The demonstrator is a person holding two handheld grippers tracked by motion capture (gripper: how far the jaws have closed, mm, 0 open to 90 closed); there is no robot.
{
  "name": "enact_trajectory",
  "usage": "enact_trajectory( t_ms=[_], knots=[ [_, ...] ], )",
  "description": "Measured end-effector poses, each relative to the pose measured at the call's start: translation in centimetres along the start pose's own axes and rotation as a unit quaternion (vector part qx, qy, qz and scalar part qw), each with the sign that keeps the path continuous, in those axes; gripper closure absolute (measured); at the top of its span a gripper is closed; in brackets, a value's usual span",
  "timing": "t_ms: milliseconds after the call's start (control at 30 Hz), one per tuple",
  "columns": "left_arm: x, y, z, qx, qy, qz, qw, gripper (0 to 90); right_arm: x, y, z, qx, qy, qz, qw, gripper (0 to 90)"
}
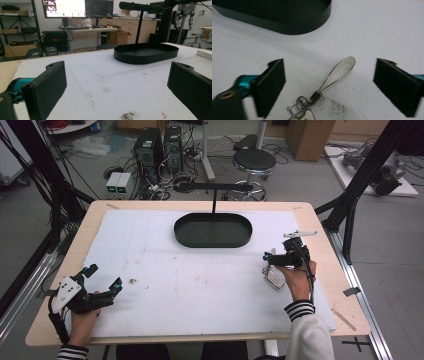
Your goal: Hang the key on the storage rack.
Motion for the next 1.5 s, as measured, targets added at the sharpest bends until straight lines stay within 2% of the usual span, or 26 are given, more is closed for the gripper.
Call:
enact_trajectory(
  t_ms=[167,300,333,367,567,800,900,1067,1167,1367,1500],
  knots=[
    [0.0,0.0,0.0,0.0,0.0,0.0,1.0,2.8,0.2,0.1,-0.7,-0.047,-0.012,-0.016,0.9987,16.0],
    [0.0,0.0,0.0,0.0,0.0,0.0,1.0,2.8,0.2,0.0,-1.3,-0.087,-0.025,-0.033,0.9954,20.7],
    [0.0,0.0,0.0,0.0,0.0,0.0,1.0,2.8,0.2,0.0,-1.3,-0.087,-0.025,-0.033,0.9954,20.7],
    [0.0,0.0,0.0,0.0,0.0,0.0,1.0,2.8,0.0,0.1,-1.5,-0.104,-0.033,-0.043,0.9931,24.8],
    [0.0,0.0,0.0,0.0,0.0,0.0,1.0,2.8,-0.3,0.0,-2.2,-0.125,-0.033,-0.07,0.9892,31.1],
    [0.0,0.0,0.0,0.0,0.0,0.0,1.0,2.8,-0.5,0.0,-2.6,-0.143,-0.028,-0.076,0.9864,40.2],
    [0.0,0.0,0.0,0.0,0.0,0.0,1.0,2.8,-0.6,0.0,-2.8,-0.153,-0.027,-0.085,0.9842,44.9],
    [0.0,0.0,0.0,0.0,0.0,0.0,1.0,2.8,-0.5,-0.3,-3.0,-0.169,-0.034,-0.09,0.981,47.6],
    [0.0,0.0,0.0,0.0,0.0,0.0,1.0,2.8,-0.4,-0.5,-3.0,-0.171,-0.035,-0.109,0.9786,49.7],
    [0.0,0.0,0.0,0.0,0.0,0.0,1.0,2.8,-0.2,-0.8,-3.3,-0.183,-0.039,-0.118,0.9752,53.9],
    [0.0,0.0,0.0,0.0,0.0,0.0,1.0,2.8,-0.1,-0.9,-3.5,-0.191,-0.043,-0.136,0.9712,56.8]
  ],
)
Point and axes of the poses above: each handheld gripper's, and its own axes: z roughly backward along the jaws, y roughly out of its top, x roughly to its right, the point moved 2 cm from there along -z, roughly forward along the jaws, and after that the axes turned 12 degrees about x, right-handed, at the moved point
